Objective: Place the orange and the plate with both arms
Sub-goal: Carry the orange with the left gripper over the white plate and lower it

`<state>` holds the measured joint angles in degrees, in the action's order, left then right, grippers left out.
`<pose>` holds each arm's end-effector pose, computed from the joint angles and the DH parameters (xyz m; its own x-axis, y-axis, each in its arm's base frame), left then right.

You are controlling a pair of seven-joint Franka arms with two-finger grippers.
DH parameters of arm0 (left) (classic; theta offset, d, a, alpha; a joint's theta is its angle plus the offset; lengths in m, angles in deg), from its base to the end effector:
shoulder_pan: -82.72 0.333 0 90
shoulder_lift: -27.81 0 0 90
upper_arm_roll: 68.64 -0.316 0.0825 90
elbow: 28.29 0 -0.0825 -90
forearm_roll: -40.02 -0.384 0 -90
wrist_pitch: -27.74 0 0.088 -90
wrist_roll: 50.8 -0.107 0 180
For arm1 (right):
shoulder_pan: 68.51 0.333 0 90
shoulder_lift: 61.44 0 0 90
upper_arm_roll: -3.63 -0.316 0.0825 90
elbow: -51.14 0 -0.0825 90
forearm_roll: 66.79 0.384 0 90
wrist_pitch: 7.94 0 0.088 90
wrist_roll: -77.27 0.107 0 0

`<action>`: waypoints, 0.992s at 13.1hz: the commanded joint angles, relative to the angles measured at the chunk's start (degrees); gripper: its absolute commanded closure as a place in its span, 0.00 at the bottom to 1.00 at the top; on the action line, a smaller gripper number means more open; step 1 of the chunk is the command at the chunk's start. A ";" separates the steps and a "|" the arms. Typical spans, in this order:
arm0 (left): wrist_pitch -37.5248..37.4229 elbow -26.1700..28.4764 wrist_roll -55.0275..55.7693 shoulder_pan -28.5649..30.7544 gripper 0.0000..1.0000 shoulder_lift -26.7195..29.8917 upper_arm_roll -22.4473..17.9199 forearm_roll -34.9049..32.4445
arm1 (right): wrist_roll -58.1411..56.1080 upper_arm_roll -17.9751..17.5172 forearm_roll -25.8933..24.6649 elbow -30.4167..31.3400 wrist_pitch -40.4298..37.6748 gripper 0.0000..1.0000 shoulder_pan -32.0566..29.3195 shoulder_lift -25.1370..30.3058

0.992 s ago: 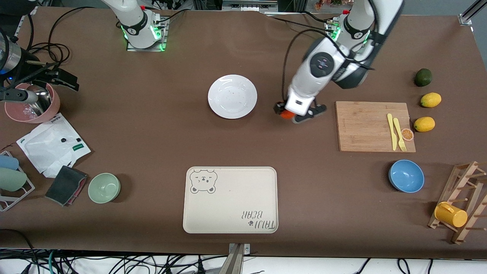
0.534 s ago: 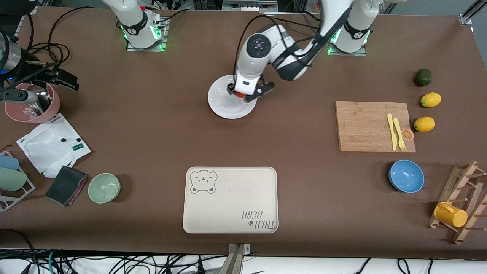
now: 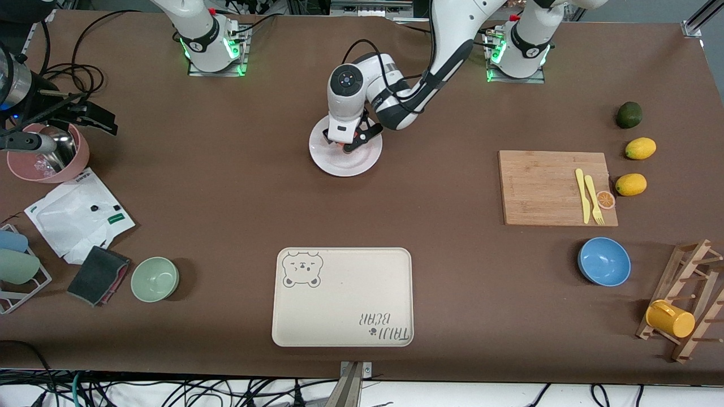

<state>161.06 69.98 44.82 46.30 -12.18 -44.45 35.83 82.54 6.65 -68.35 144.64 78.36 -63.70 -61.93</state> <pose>0.3529 -0.5685 0.2103 0.7781 0.5921 -0.2096 0.5965 -0.8012 -0.0487 0.5467 0.0141 0.5861 0.9894 -0.0627 -0.1307 -0.0580 -0.9975 0.0398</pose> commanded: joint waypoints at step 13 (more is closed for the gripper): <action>-21.75 -3.52 -11.30 6.62 0.00 9.14 -0.37 -9.43 | -2.45 -0.39 -0.03 -1.57 -1.13 0.00 4.05 -6.88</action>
<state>144.41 66.90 38.89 50.70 -5.18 -45.15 27.66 81.39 6.28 -68.34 144.69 78.31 -61.17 -65.27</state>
